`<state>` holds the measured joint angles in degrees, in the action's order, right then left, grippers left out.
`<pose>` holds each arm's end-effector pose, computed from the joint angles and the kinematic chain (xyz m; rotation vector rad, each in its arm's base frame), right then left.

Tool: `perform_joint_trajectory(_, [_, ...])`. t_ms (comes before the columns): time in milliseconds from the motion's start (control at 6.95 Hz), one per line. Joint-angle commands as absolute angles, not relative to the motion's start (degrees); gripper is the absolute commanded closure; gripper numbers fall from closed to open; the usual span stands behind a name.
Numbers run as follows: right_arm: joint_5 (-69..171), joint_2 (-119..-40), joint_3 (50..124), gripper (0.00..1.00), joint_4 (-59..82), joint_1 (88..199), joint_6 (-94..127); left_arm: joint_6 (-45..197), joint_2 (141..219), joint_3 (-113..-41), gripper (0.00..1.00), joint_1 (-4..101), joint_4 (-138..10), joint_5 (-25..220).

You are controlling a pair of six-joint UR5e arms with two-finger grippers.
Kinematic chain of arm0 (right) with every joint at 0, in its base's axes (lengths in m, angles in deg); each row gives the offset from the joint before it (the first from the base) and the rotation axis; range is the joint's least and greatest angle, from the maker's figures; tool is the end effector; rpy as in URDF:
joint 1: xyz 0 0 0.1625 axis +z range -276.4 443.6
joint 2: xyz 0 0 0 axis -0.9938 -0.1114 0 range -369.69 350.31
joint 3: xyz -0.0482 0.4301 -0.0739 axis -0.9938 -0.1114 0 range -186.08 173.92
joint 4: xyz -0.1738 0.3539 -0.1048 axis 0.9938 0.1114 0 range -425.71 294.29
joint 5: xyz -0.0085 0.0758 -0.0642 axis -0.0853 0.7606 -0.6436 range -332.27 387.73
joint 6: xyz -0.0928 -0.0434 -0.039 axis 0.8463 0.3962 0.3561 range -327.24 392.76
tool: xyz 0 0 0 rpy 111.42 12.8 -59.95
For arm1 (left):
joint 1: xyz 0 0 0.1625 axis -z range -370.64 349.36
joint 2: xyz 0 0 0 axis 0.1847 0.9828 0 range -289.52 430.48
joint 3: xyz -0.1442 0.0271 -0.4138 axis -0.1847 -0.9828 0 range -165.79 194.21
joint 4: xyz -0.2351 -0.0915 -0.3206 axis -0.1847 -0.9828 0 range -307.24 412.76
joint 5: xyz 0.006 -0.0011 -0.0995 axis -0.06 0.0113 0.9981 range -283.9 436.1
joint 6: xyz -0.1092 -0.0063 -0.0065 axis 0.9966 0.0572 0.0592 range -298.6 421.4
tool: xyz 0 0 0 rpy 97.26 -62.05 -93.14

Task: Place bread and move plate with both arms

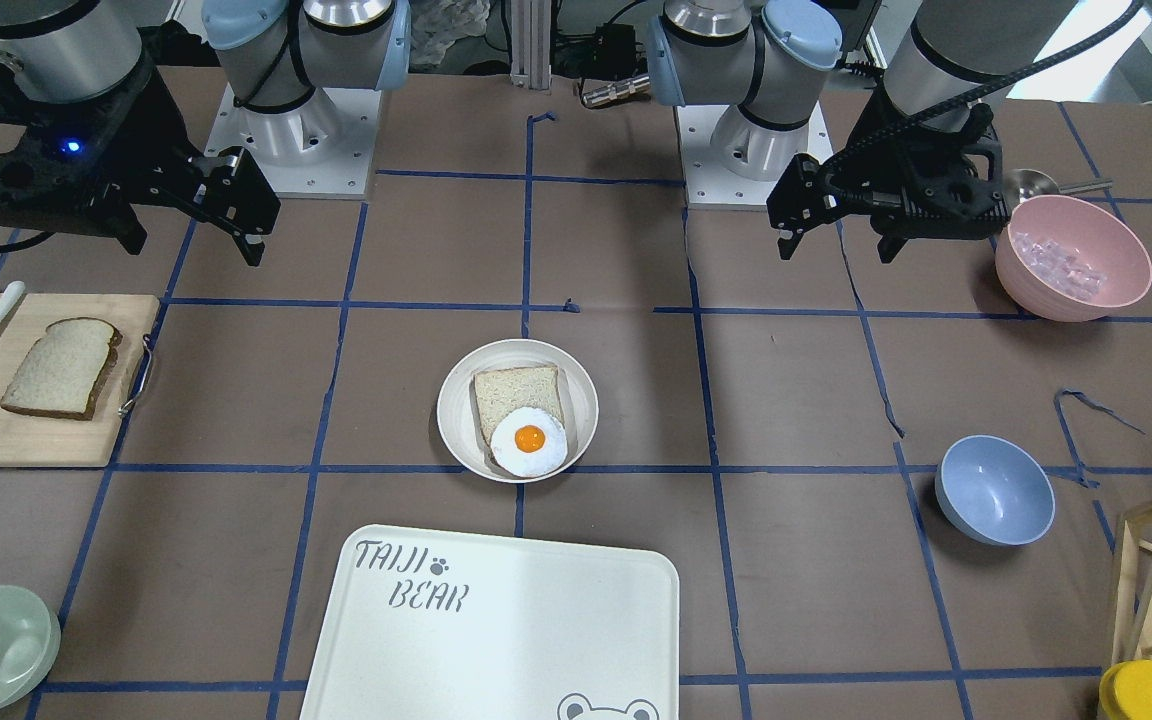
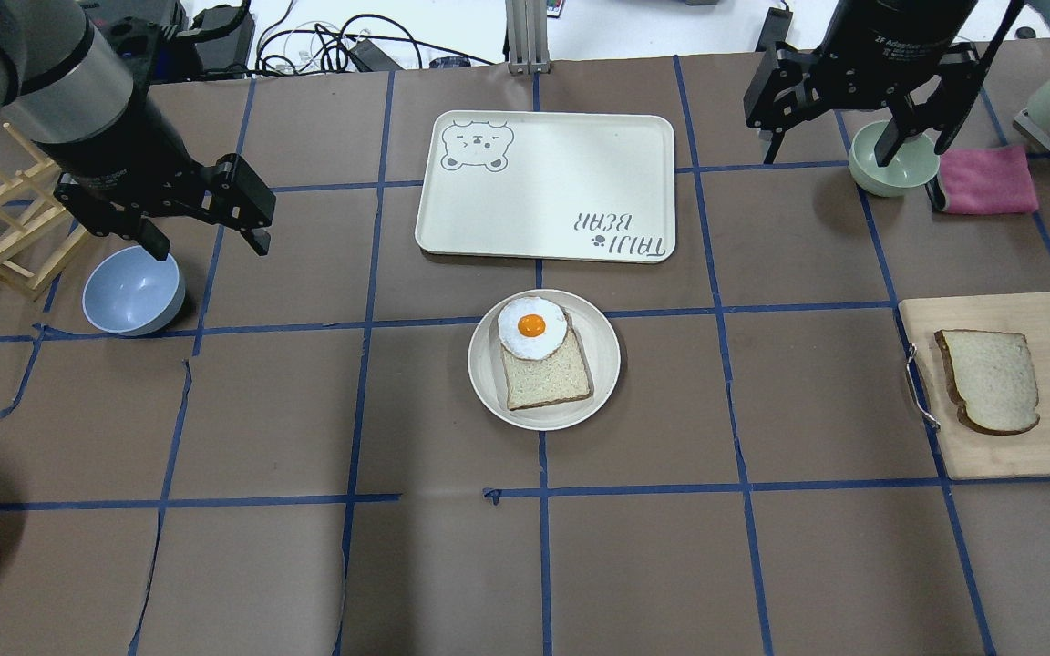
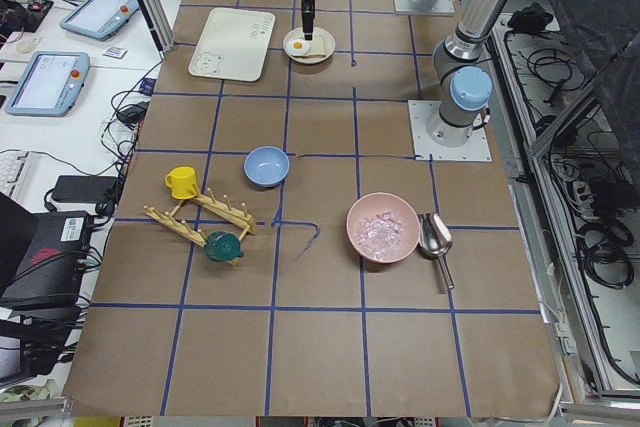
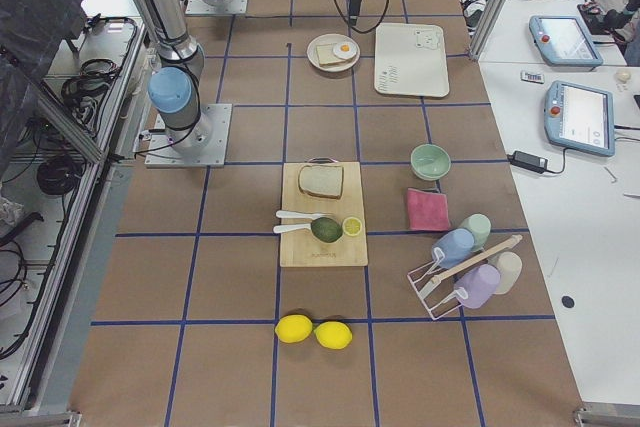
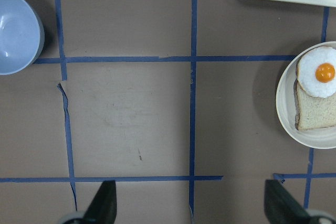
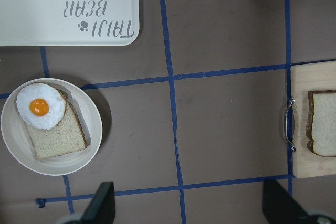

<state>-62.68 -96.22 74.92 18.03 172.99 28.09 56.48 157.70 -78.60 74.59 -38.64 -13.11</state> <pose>0.1271 -0.5100 0.5270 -0.1442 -3.1307 -0.0195 -0.0961 -0.4708 0.4887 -0.0039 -3.1255 -0.0375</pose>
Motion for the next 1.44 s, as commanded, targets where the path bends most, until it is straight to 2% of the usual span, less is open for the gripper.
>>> perform_joint_trajectory(0, [-62.54,-95.74,75.74,0.0,18.49,172.99,28.1,56.48,157.67,-78.6,0.0,74.61,-38.64,-13.11])
perform_joint_trajectory(1295, [-62.98,-94.68,76.19,0.0,18.76,172.72,28.72,55.33,157.58,-78.6,0.0,74.52,-38.73,-13.28])
